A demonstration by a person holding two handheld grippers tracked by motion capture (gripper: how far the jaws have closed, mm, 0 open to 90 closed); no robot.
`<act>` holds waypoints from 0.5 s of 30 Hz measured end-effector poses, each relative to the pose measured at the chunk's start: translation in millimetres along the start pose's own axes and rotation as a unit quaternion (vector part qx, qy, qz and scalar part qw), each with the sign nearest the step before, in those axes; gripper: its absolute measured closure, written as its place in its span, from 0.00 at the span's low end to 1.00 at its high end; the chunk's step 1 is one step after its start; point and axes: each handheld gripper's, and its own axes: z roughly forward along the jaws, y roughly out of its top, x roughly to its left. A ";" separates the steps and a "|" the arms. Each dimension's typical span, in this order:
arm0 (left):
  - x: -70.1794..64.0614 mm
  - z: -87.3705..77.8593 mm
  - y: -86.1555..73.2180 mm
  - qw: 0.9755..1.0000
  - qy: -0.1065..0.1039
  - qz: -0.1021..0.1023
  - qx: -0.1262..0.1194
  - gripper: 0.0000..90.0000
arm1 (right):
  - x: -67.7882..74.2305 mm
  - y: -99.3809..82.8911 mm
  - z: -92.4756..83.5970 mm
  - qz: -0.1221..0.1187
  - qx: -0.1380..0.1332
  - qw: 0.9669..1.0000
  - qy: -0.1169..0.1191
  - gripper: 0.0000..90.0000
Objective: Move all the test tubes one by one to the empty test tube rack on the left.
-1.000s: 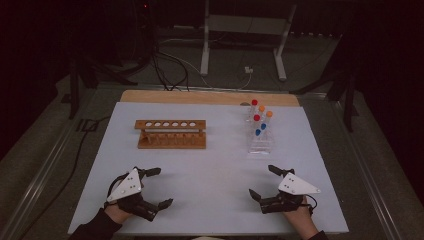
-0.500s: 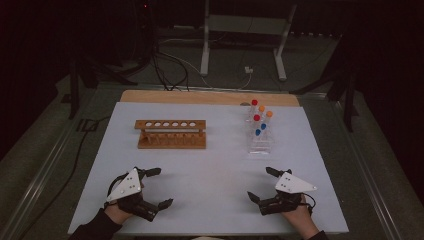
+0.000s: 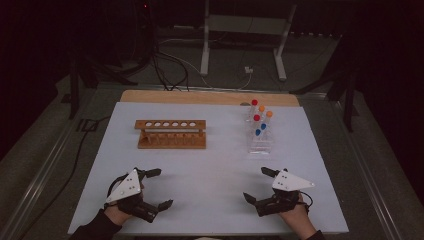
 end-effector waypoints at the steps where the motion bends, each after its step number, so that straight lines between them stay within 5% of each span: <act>1: 0.0 0.0 -0.1 1.000 0.000 0.000 0.000 0.01 | 0.3 2.2 -0.4 -0.001 -0.001 1.000 -0.002 0.00; 15: -0.5 0.6 -0.3 1.000 -0.005 -0.002 0.000 0.01 | -16.8 32.8 -8.4 0.008 -0.041 0.998 -0.053 0.00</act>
